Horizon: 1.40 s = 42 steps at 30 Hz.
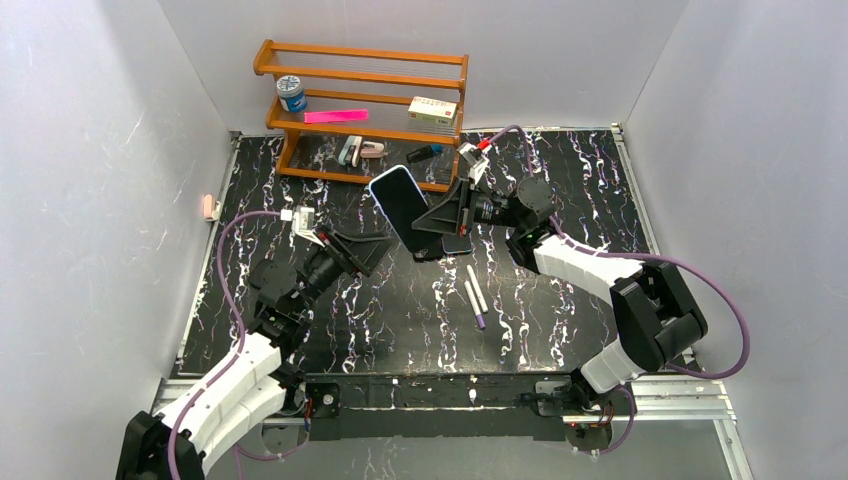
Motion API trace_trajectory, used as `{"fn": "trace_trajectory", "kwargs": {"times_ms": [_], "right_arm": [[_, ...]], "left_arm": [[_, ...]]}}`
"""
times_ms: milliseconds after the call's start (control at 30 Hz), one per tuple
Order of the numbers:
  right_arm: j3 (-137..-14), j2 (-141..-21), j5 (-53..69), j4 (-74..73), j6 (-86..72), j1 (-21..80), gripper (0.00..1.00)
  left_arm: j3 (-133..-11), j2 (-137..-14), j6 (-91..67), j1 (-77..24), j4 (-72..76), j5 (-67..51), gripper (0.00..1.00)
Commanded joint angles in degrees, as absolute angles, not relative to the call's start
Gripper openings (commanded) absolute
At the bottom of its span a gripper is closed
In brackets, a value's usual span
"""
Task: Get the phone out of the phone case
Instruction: Remove the phone case from the phone.
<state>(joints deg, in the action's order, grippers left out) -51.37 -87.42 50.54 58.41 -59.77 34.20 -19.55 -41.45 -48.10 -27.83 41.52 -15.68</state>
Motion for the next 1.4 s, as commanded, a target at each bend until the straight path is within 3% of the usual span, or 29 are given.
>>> {"fn": "trace_trajectory", "kwargs": {"times_ms": [0, 767, 967, 1167, 1367], "right_arm": [[-51.7, -84.5, 49.0, 65.3, -61.4, 34.0, 0.01], [-51.4, -85.7, 51.0, 67.9, -64.0, 34.7, 0.01], [-51.1, -86.2, 51.8, 68.4, -64.8, 35.3, 0.01], [-50.1, -85.9, 52.6, 67.3, -64.9, 35.6, 0.01], [-48.5, -83.8, 53.1, 60.8, -61.4, 35.6, 0.01]], "left_arm": [[-19.8, -42.6, -47.1, -27.9, 42.4, -18.1, 0.61], [-24.1, -54.0, -50.5, -31.1, 52.3, -18.8, 0.52], [-26.1, -56.8, -51.6, -31.3, 55.7, -18.6, 0.34], [-26.0, -56.5, -49.6, -31.3, 55.9, -14.7, 0.00], [-26.6, -55.3, -45.5, -31.2, 52.2, -8.0, 0.00]]}}
